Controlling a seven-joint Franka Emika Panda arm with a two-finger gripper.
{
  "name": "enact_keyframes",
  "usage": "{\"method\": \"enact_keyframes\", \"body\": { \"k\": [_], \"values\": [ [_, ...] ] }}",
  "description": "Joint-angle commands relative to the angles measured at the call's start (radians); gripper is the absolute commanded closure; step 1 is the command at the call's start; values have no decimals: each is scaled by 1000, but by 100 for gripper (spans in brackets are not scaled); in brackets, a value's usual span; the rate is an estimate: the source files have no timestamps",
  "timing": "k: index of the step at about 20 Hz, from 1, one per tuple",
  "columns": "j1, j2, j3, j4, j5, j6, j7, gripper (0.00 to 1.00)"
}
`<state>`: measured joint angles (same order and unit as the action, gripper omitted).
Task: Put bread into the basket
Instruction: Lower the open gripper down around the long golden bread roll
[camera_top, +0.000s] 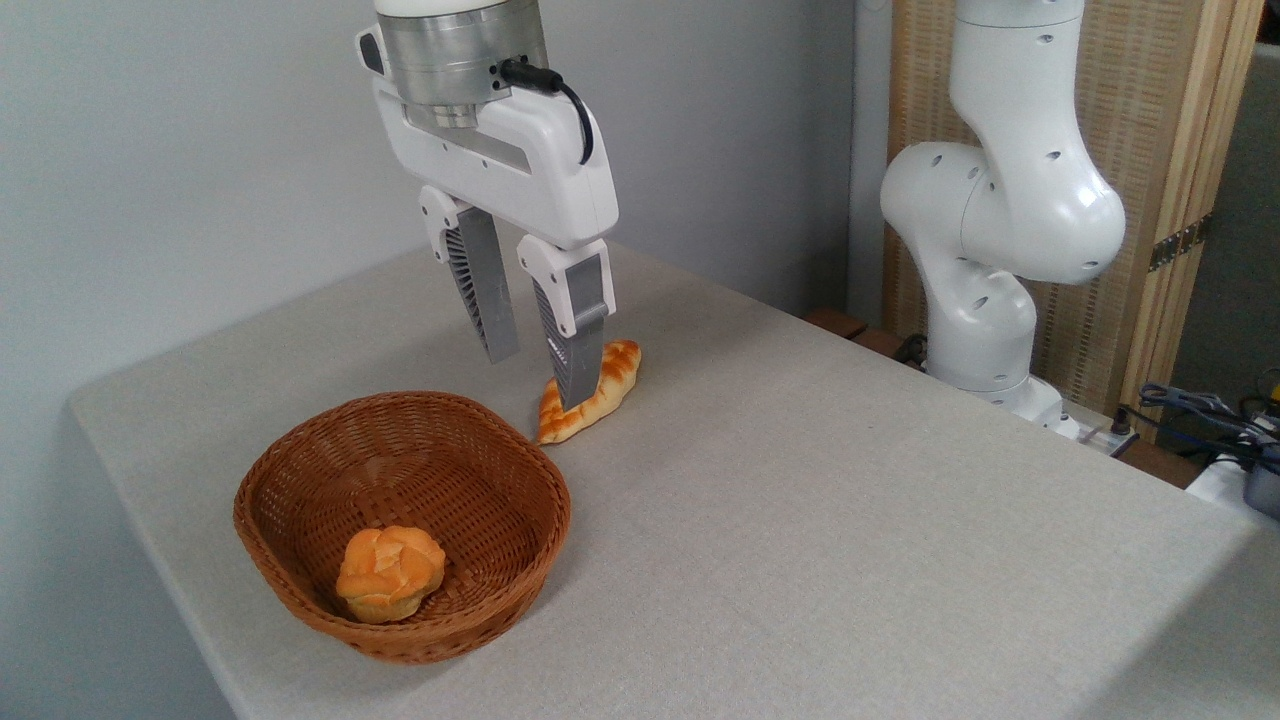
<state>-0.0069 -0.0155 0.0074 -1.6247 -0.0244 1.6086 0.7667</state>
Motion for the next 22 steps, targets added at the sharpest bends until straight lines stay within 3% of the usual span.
{"method": "enact_keyframes", "body": {
  "k": [1, 9, 12, 14, 17, 19, 22],
  "values": [
    [7, -12, 0, 8, -12, -18, 0, 0],
    [4, -27, 0, -10, -15, -12, 0, 0],
    [-1, -99, 0, -121, -66, 31, 0, 0],
    [-44, -173, 0, -255, -68, 94, -1, 0],
    [-103, -208, -9, -354, -72, 97, -15, 0],
    [-117, -208, -14, -385, -98, 99, -39, 0],
    [-140, -207, -17, -441, -196, 147, -107, 0]
  ]
}}
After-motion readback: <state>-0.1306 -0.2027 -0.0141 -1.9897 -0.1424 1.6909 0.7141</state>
